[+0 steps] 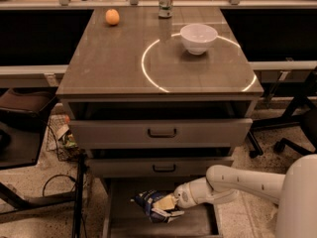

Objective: Place blue chip bag into bottom drawer

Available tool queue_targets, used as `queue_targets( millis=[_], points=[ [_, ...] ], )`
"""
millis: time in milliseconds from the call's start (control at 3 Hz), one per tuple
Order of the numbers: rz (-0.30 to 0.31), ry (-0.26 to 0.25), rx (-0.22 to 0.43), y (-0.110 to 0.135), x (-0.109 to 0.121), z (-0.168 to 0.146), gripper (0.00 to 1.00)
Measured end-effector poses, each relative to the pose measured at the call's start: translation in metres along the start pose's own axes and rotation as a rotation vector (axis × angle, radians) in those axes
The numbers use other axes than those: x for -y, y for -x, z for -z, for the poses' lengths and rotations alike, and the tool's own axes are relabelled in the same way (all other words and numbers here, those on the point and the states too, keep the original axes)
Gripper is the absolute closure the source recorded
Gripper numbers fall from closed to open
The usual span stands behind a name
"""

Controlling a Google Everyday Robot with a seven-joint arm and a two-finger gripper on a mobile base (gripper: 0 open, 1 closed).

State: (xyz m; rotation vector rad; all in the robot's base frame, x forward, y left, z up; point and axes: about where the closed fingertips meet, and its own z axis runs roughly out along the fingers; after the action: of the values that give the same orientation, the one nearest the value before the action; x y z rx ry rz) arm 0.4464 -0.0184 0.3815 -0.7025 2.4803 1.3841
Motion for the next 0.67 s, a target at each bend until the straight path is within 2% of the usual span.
queue_targets(
  millis=[333, 667],
  points=[
    [-0.026, 0.038, -0.012, 0.0112, 0.0162, -0.0440, 1.00],
    [-0.026, 0.039, -0.012, 0.0111, 0.0161, -0.0441, 1.00]
  ],
)
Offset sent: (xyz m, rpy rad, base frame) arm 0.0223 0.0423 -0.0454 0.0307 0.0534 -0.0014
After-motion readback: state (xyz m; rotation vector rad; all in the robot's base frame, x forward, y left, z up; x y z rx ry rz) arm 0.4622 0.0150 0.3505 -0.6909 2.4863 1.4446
